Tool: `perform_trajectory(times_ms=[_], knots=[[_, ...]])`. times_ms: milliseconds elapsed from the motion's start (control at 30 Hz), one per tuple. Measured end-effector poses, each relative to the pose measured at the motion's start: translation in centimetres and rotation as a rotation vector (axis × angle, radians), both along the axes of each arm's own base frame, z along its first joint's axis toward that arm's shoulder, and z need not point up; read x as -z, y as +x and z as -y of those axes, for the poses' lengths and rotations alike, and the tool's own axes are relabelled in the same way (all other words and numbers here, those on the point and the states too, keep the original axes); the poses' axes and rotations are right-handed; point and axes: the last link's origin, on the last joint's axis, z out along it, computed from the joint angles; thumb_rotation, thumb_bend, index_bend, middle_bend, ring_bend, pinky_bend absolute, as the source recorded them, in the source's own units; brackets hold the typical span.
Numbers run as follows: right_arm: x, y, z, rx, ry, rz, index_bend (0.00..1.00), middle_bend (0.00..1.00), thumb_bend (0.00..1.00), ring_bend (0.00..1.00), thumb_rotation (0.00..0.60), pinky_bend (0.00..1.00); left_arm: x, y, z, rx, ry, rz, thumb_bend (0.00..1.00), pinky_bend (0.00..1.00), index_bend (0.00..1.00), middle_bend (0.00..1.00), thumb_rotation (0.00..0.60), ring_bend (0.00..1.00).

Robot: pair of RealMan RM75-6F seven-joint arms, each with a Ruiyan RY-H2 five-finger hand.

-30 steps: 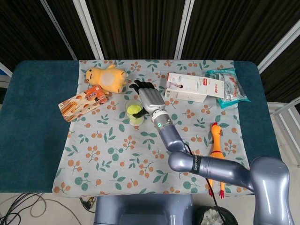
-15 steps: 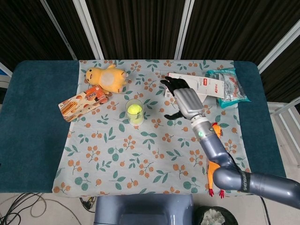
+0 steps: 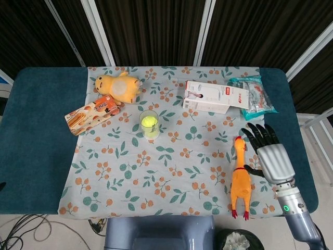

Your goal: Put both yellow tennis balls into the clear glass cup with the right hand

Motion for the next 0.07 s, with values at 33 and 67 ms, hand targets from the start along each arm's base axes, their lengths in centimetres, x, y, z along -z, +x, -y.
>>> perform_trajectory(times_ms=[33,67], knots=[[-0.05,-0.65,-0.6,0.015,0.0,-0.013,0.12,0.08,0.16,0.09,0.6,0.06,0.02,0.0,0.0,0.0,-0.001,0.0,0.06,0.1,0.08,0.0,0.6,0.0],[-0.09,-1.25,-1.1,0.029,-0.002,-0.028,0.12,0.08,0.16,0.09,0.6,0.06,0.05,0.0,0.0,0.0,-0.002,-0.001,0.06,0.1,0.08,0.0,0.6,0.0]])
